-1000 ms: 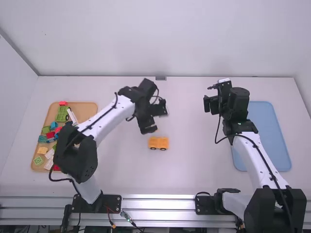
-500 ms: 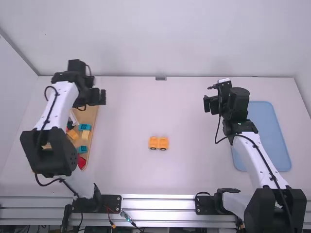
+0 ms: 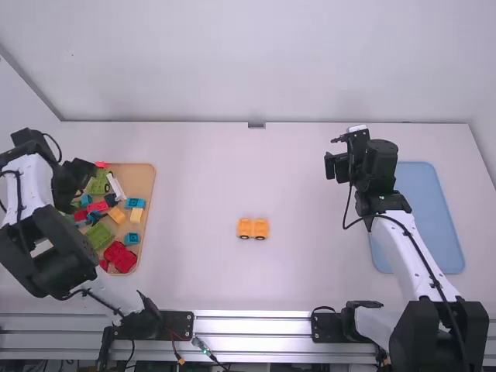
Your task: Assemble lego blocks to make yellow taxi
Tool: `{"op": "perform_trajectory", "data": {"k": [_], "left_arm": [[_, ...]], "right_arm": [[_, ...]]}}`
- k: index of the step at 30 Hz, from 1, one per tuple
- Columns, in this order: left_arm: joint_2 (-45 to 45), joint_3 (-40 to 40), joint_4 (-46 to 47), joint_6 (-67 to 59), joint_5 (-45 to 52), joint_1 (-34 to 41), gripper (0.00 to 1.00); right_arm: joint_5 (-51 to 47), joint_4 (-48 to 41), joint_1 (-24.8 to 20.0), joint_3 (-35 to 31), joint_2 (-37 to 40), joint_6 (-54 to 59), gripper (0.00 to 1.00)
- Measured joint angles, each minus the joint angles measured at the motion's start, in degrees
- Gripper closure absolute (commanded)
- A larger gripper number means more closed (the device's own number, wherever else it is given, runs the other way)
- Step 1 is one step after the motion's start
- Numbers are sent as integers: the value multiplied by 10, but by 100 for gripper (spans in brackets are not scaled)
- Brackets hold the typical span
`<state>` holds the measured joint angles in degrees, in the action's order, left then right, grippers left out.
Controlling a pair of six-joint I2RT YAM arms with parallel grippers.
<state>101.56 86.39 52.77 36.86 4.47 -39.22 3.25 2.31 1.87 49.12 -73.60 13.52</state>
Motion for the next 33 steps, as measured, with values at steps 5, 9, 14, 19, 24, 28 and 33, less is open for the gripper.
{"op": "perform_trajectory", "data": {"k": [5,9,14,19,24,28,33], "left_arm": [[0,-45,-51,27,0,-56,1],[0,-75,-61,25,0,-87,1],[0,-94,-75,12,0,-112,1],[0,-95,-75,-7,0,-120,4],[19,-95,-73,-15,-9,-120,7],[33,-95,-74,-16,-17,-120,9],[42,-95,-72,-24,-16,-136,12]], "right_arm": [[0,-1,0,0,0,0,1],[0,-1,0,0,0,0,1],[0,-1,0,0,0,0,1],[0,-1,0,0,0,1,1],[0,-1,0,0,0,1,1],[1,0,0,0,0,-1,1],[0,-1,0,0,0,-1,1]]}}
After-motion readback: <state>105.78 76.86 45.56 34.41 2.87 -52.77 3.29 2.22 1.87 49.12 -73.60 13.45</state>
